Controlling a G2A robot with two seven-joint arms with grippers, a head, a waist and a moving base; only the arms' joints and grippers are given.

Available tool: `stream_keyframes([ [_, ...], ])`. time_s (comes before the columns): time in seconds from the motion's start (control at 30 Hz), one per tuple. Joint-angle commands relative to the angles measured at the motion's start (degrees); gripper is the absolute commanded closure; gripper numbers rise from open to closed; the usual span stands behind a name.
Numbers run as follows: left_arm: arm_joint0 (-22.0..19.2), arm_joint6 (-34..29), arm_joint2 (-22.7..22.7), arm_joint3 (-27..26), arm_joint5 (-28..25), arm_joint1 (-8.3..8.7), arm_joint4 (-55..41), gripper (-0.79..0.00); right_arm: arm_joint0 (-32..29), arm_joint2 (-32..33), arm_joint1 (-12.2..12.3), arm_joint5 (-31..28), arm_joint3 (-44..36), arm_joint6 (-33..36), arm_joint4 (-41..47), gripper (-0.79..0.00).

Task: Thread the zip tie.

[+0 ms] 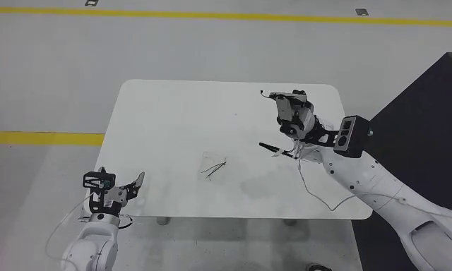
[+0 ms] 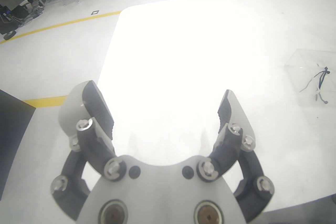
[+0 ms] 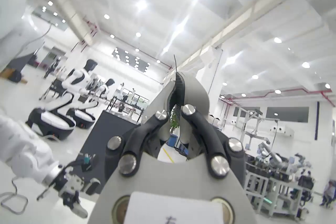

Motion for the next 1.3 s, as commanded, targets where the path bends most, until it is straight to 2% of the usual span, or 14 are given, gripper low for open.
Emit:
stream_keyframes([
  [0.0,0.0,0.0,0.0,0.0,0.0,0.0,0.0,-0.785,0.03,0.03,-0.01,0.1,0.1,-0.08,-0.31,0.0],
  [0.2,0.0,0.0,0.0,0.0,0.0,0.0,0.0,-0.785,0.03,0.03,-0.01,0.1,0.1,-0.08,-0.31,0.0],
  [0.33,0.0,0.0,0.0,0.0,0.0,0.0,0.0,-0.785,-3.61,0.82,-0.84,-5.77,-5.75,5.83,14.28,0.0],
  [0.47,0.0,0.0,0.0,0.0,0.0,0.0,0.0,-0.785,-3.62,1.19,-2.33,-13.22,-6.15,16.11,29.0,0.0],
  [0.63,0.0,0.0,0.0,0.0,0.0,0.0,0.0,-0.785,-4.3,0.64,-4.27,-13.58,-6.75,31.47,49.65,0.0],
  [0.83,0.0,0.0,0.0,0.0,0.0,0.0,0.0,-0.785,-4.69,1.21,-5.77,-10.63,-8.72,48.34,67.46,0.0],
  [0.9,0.0,0.0,0.0,0.0,0.0,0.0,0.0,-0.785,-5.12,2.4,-5.91,-9.66,-8.47,51.03,68.45,0.0],
  [1.27,0.0,0.0,0.0,0.0,0.0,0.0,0.0,-0.785,-6.08,2.58,-6.05,-10.09,-9.75,52.37,69.64,0.0],
])
